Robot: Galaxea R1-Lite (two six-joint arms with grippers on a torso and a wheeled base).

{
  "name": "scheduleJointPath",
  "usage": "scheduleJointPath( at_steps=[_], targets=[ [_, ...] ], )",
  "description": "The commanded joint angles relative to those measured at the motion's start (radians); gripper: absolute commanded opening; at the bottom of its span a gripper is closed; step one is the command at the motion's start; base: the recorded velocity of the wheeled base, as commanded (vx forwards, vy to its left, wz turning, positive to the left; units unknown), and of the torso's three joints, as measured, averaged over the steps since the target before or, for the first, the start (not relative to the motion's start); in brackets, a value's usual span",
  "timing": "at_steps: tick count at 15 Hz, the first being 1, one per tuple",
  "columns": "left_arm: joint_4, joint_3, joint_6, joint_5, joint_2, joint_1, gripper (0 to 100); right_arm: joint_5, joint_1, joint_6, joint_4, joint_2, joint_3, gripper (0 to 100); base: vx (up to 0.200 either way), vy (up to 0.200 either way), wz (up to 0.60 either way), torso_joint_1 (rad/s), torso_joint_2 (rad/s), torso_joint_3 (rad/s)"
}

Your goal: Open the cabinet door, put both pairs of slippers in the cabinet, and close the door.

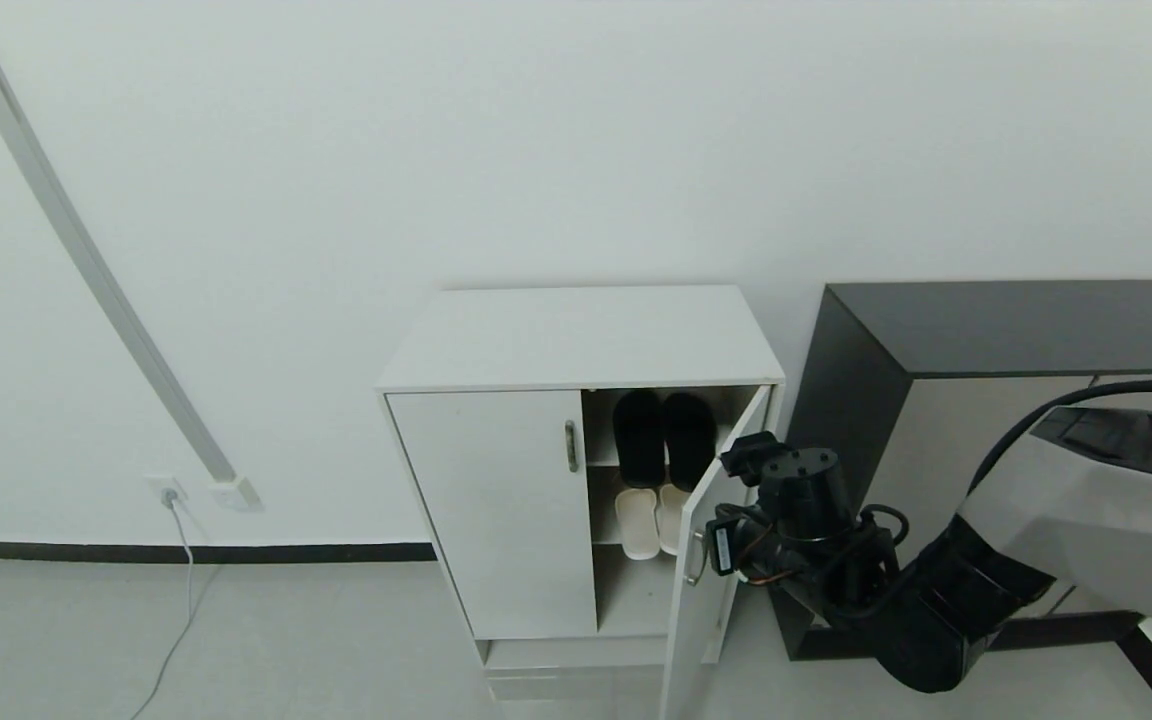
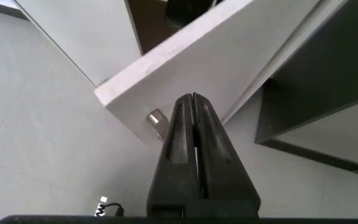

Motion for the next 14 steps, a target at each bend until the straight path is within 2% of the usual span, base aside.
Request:
scheduleJointPath(
  at_steps=[1, 2, 7, 14],
  targets=[
    [0.000, 0.000, 0.000, 0.000, 0.000, 0.000, 0, 0.000, -0.004, 0.001, -0.004, 0.020, 0.002, 0, 0.200, 0.000, 0.00, 0.002, 0.00, 0.002],
    [0.000, 0.000, 0.000, 0.000, 0.000, 0.000, 0, 0.000, -0.004, 0.003, -0.013, 0.019, 0.010, 0, 0.200, 0.000, 0.00, -0.012, -0.01, 0.007],
    [0.000, 0.000, 0.000, 0.000, 0.000, 0.000, 0, 0.000, -0.009, -0.001, -0.056, -0.035, 0.089, 0, 0.000, 0.000, 0.00, 0.000, 0.00, 0.000],
    [0.000, 0.000, 0.000, 0.002, 0.000, 0.000, 0, 0.014, -0.010, -0.004, -0.048, 0.062, -0.049, 0, 0.000, 0.000, 0.00, 0.000, 0.00, 0.000]
  ],
)
